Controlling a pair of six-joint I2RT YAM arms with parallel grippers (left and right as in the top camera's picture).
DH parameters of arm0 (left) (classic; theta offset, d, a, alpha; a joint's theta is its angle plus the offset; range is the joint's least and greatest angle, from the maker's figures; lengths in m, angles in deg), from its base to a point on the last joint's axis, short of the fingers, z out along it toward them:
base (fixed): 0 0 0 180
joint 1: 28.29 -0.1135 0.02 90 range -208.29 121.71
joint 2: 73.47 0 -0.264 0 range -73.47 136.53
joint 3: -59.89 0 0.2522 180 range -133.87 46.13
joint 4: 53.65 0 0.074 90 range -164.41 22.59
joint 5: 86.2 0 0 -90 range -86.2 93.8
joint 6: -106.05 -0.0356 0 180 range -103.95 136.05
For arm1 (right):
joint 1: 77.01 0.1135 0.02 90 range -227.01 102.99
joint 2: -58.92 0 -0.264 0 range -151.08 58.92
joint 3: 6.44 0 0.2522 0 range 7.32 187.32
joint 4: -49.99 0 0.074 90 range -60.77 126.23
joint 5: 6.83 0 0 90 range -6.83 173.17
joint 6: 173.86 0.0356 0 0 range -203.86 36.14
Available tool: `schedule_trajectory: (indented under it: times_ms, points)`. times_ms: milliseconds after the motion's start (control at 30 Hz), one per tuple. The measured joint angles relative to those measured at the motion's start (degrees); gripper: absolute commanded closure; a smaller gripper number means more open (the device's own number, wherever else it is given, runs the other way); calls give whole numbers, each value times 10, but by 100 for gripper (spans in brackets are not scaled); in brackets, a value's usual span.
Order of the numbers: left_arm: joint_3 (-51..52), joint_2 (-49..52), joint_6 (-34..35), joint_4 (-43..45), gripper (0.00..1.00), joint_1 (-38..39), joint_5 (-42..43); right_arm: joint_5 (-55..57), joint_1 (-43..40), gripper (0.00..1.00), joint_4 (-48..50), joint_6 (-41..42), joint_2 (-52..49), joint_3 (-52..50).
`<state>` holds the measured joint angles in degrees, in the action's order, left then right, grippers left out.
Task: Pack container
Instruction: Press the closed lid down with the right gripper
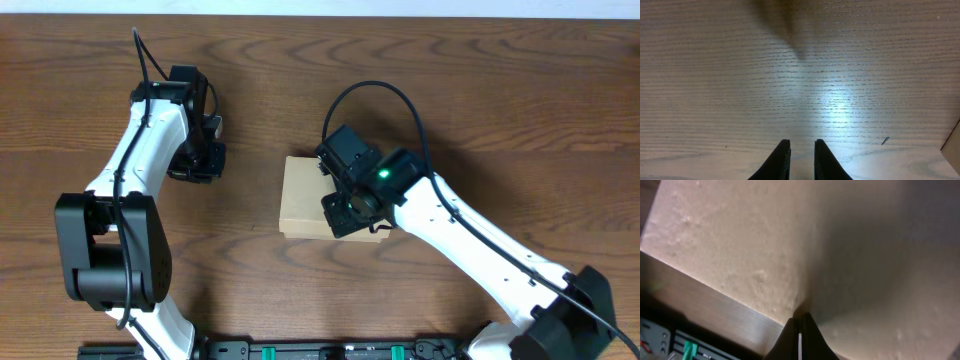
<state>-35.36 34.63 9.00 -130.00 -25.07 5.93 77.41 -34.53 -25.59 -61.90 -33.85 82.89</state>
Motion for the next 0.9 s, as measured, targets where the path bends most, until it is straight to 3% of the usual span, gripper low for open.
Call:
schedule_trajectory:
  times_ms: [633,767,900]
  points:
    - [1,-5,-1,-1,82,0,0,15,-6,99,155,0,-28,-54]
    - [4,-48,-6,18,79,0,0,28,-38,99,184,0,-29,-54]
    - [4,-126,-24,61,78,0,0,74,-124,96,225,-21,-30,-54]
